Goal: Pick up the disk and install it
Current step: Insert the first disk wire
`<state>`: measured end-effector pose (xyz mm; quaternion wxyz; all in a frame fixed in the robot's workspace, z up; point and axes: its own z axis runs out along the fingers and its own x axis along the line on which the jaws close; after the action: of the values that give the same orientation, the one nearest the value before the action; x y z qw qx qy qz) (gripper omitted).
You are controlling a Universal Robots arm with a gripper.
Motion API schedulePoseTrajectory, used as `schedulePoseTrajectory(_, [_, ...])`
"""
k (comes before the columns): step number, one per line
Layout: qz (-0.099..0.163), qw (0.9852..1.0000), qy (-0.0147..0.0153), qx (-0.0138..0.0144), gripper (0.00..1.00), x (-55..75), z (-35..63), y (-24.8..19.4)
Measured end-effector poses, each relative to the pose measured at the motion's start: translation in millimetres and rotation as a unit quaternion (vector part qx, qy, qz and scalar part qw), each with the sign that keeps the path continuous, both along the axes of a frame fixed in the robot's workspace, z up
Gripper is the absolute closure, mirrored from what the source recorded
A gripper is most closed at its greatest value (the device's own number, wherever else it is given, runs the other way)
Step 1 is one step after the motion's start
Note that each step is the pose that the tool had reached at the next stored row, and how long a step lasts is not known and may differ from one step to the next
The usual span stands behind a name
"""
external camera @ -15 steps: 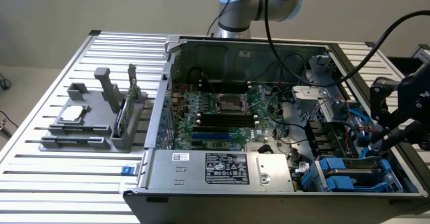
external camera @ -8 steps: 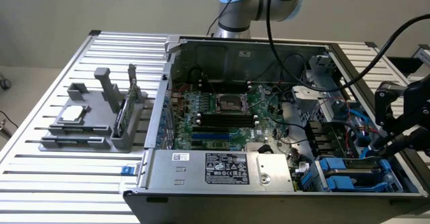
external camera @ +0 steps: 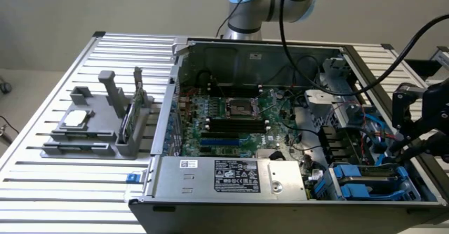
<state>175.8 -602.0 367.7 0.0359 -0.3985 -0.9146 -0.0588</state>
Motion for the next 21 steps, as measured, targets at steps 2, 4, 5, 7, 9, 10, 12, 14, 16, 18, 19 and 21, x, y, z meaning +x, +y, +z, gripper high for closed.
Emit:
schedulePoseTrajectory(2, [-0.005,1.0,0.0,0.0059,0.76,0.0,0.0,-0.3])
schedulePoseTrajectory(4, [-0.008,0.9999,0.0,0.0067,0.76,0.0,0.0,-1.7])
schedulePoseTrajectory(5, [-0.01,0.9999,0.0,0.0067,0.76,0.0,0.0,-2.9])
schedulePoseTrajectory(7, [-0.014,0.9999,-0.0001,0.0068,0.76,0.0,-0.3,-4.8])
schedulePoseTrajectory(9, [-0.02,0.9998,-0.0001,0.0068,0.76,0.0,-1.6,-6.5])
schedulePoseTrajectory(10, [-0.023,0.9997,-0.0001,0.0067,0.76,0.0,-2.7,-7.4])
schedulePoseTrajectory(12, [-0.028,0.9996,-0.0001,0.0068,0.76,0.0,-5.9,-9.1])
schedulePoseTrajectory(14, [-0.031,0.9995,-0.0001,0.0067,0.76,0.0,-9.4,-9.9])
schedulePoseTrajectory(16, [-0.033,0.9994,-0.0002,0.0068,0.76,0.0,-13.0,-10.2])
schedulePoseTrajectory(18, [-0.034,0.9994,-0.0002,0.0068,0.76,0.1,-16.8,-10.3])
schedulePoseTrajectory(19, [-0.036,0.9993,-0.0002,0.0068,0.76,0.3,-18.6,-10.4])
schedulePoseTrajectory(21, [-0.043,0.999,-0.0002,0.0074,0.76,1.0,-21.5,-10.4])
